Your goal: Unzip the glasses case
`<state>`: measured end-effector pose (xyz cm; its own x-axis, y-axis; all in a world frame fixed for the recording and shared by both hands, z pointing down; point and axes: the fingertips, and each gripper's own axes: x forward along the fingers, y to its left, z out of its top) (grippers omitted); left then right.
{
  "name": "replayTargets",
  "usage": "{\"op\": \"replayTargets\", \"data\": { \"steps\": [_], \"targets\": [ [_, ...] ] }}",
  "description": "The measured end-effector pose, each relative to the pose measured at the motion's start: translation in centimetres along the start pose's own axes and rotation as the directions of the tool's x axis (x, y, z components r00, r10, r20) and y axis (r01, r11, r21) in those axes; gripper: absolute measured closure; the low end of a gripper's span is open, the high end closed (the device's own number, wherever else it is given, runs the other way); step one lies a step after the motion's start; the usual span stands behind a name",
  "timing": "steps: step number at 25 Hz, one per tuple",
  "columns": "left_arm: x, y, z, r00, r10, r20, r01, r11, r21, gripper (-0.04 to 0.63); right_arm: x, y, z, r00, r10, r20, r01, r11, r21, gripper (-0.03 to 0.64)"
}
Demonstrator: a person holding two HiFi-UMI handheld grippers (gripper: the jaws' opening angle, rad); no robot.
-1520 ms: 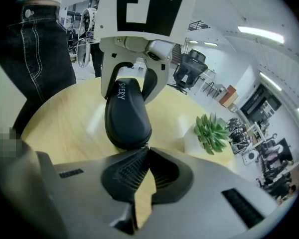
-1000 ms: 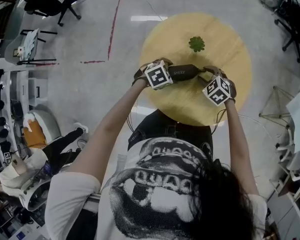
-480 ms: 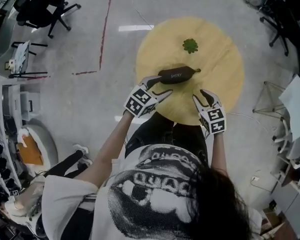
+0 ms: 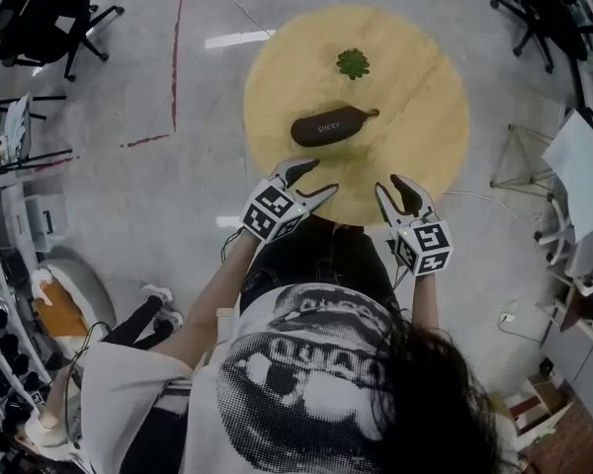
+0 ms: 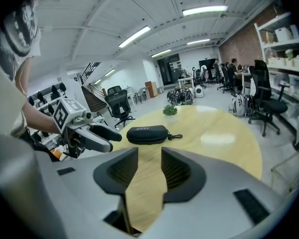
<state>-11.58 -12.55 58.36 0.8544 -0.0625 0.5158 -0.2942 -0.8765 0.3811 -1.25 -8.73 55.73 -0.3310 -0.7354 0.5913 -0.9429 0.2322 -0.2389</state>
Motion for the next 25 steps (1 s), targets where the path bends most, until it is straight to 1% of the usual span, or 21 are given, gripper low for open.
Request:
{"op": "replayTargets", "data": {
  "steps": [4, 6, 12, 14, 21, 25],
  "targets": [
    [0.4, -1.2, -0.8, 1.0, -0.014, -0.005, 0.014, 1.0, -0.01, 0.337, -1.4, 0.1, 0.4, 0.999, -0.005, 0.054, 0.003, 0.999, 0.043, 0.469],
    [0.3, -1.9, -1.1, 1.0, -0.012, -0.003, 0.012, 1.0, -0.005, 0.344, -2.2, 0.3, 0.3, 0.997, -0.008, 0.076, 0.004, 0.999, 0.048, 0.475],
    [-0.2, -5.4, -0.1, 0.999, -0.002, 0.041, 0.002, 1.0, 0.002, 0.356, -5.3, 0.2, -0.6, 0.991, -0.029, 0.127, 0.023, 0.999, 0.048, 0.493],
    [-0.6, -7.0, 0.4, 0.998, 0.001, 0.066, -0.001, 1.0, 0.007, 0.362, -6.4, 0.2, -1.0, 0.989, -0.043, 0.144, 0.036, 0.998, 0.048, 0.511],
    [-2.1, -12.4, 1.1, 0.992, -0.006, 0.128, -0.001, 0.998, 0.055, 0.379, -10.3, 2.1, -2.2, 0.976, -0.052, 0.21, 0.047, 0.998, 0.031, 0.536],
    [-2.7, -14.9, 0.5, 0.994, -0.013, 0.112, 0.002, 0.996, 0.092, 0.397, -11.9, 3.6, -2.4, 0.966, -0.05, 0.255, 0.044, 0.999, 0.029, 0.57]
  ]
}}
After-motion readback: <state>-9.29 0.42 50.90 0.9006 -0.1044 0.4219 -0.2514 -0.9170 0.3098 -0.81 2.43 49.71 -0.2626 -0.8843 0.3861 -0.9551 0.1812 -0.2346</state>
